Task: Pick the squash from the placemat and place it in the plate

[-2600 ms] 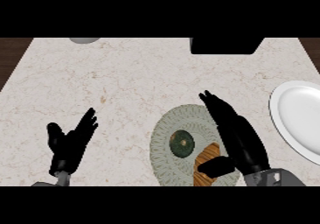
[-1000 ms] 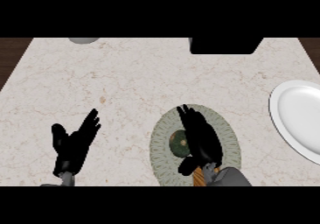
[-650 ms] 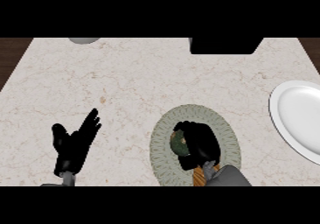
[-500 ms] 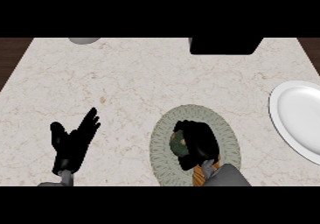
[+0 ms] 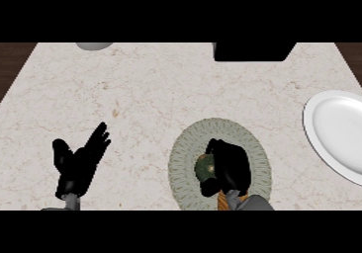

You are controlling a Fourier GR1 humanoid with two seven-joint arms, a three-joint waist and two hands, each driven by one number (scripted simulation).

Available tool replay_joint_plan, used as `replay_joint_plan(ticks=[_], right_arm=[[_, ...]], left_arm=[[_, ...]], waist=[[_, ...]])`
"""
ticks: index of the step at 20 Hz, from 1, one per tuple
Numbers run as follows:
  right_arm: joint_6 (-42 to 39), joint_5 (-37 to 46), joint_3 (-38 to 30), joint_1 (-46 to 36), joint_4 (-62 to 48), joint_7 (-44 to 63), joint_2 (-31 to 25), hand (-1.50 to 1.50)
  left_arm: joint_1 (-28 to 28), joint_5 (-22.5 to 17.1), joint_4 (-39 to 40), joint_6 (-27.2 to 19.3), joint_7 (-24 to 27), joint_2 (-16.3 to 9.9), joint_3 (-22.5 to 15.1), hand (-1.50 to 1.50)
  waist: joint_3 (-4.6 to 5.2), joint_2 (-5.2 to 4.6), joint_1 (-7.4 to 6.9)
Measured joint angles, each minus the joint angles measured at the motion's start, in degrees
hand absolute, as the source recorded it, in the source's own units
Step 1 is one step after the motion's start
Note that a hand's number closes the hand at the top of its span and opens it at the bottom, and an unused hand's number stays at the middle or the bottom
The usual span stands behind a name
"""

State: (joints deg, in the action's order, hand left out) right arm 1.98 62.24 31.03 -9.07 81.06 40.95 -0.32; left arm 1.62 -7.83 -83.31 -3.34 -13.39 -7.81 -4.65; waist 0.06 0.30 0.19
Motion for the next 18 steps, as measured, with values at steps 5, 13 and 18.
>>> replay_joint_plan(ticks=[5, 13, 18], right_arm=[[9.78, 6.30, 2.50, 1.63, 5.41, 5.96, 0.16, 1.50], [20.51, 19.33, 3.10, 3.49, 16.32, 12.59, 0.14, 1.50], [26.13, 20.47, -1.60, 7.57, 22.91, 12.78, -0.69, 1.50]], left_arm=[[0.33, 0.40, 0.80, 0.08, 0.98, 0.52, -0.18, 0.00], [-0.16, 1.24, 1.41, -0.55, 1.06, 1.25, -0.42, 0.00], [0.80, 1.11, 0.25, -0.23, 1.02, 1.24, -0.44, 0.00]], waist=[[-0.05, -0.06, 0.22], [-0.06, -0.04, 0.48], [-0.10, -0.08, 0.37]])
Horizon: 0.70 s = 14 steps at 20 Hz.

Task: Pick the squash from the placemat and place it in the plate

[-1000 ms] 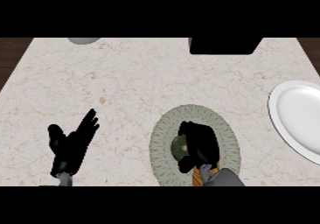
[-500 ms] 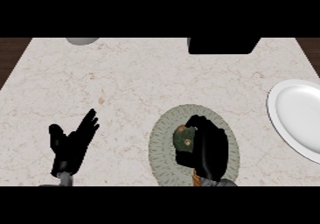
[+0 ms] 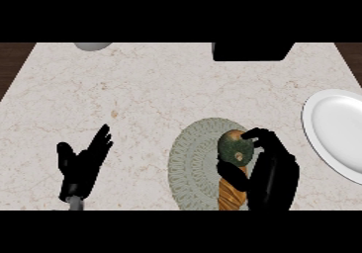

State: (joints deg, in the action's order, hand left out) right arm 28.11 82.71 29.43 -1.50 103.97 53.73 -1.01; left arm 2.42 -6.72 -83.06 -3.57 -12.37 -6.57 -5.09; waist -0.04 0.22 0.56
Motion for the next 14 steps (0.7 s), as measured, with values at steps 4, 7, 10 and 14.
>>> replay_joint_plan(ticks=[4, 7, 10, 14], right_arm=[[6.48, -5.85, -5.83, 3.27, 3.38, -2.84, -3.18, 1.50], [10.77, -11.53, -10.60, 3.93, 4.22, -5.95, -5.89, 1.50], [15.15, -18.34, -15.81, 5.70, 2.46, -10.55, -10.41, 1.50], [20.31, -25.93, -23.40, 4.42, -3.93, -16.31, -15.10, 1.50]], left_arm=[[-0.05, -0.03, -0.40, 0.15, -0.43, -0.14, 0.17, 0.00], [-0.31, -0.05, 0.40, 0.56, 0.23, -0.04, 0.40, 0.00], [-0.13, 0.06, 0.30, 0.85, 0.45, -0.36, 0.69, 0.00], [-0.49, 0.34, 0.36, 0.63, 0.05, -0.01, 0.64, 0.00]], waist=[[-0.03, -0.11, -0.08], [-0.03, -0.17, -0.22], [-0.06, -0.17, -0.35], [-0.06, -0.26, -0.57]])
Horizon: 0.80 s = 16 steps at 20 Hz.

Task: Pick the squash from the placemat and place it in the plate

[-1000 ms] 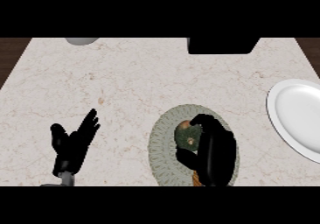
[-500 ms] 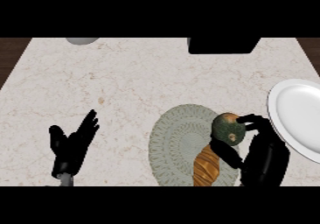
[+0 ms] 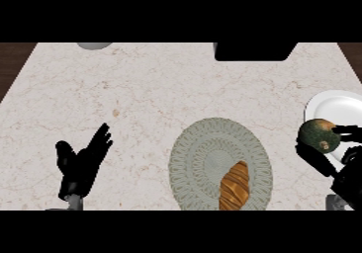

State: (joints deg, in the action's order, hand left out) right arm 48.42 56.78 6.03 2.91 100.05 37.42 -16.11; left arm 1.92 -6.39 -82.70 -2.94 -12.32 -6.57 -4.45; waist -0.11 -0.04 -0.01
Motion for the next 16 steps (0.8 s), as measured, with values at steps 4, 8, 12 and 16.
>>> replay_joint_plan(ticks=[4, 8, 12, 16], right_arm=[[3.58, -11.15, -6.43, -3.60, -8.67, -7.09, -5.88, 1.50], [5.47, -23.93, -10.95, -7.54, -18.62, -17.52, -10.49, 1.50], [4.08, -34.38, -15.52, -12.17, -29.78, -29.99, -13.01, 1.50], [0.00, -41.47, -20.79, -16.80, -41.61, -39.10, -15.29, 1.50]], left_arm=[[-0.09, 0.04, 0.65, 0.49, 1.11, 0.23, 0.09, 0.00], [-0.44, 0.83, 0.33, -0.34, 0.38, 1.46, -0.88, 0.00], [-0.17, 0.24, -0.29, 0.62, -0.37, 0.82, -0.44, 0.00], [-0.84, 0.66, -0.21, 0.42, -0.60, 0.90, -0.39, 0.00]], waist=[[-0.06, -0.04, -0.24], [-0.10, -0.06, -0.44], [-0.08, -0.15, -0.71], [-0.07, -0.29, -0.99]])
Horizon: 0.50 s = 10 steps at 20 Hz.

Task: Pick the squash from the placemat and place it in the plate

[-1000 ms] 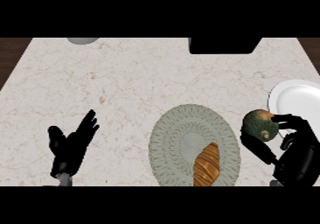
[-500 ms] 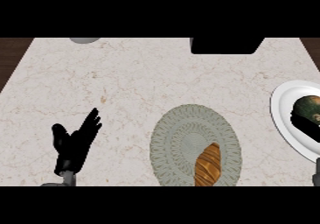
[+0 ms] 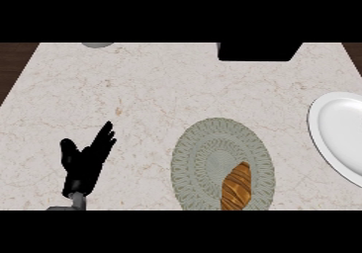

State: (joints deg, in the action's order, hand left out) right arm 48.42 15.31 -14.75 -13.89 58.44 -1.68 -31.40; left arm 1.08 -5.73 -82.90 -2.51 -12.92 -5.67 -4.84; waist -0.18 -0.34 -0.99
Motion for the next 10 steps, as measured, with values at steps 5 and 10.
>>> replay_joint_plan(ticks=[5, 10], right_arm=[[-10.08, -0.45, 0.07, -4.03, -14.43, 0.95, -4.45, -1.50], [-17.13, -3.35, -2.39, -9.59, -26.25, -7.75, -4.76, -1.50]], left_arm=[[-0.79, 0.19, 0.18, 0.11, -0.38, 0.41, -0.47, 0.00], [-0.79, 0.30, 0.50, 0.52, 0.22, 0.48, -0.57, 0.00]], waist=[[-0.03, -0.42, -1.12], [-0.15, -0.53, -1.40]])
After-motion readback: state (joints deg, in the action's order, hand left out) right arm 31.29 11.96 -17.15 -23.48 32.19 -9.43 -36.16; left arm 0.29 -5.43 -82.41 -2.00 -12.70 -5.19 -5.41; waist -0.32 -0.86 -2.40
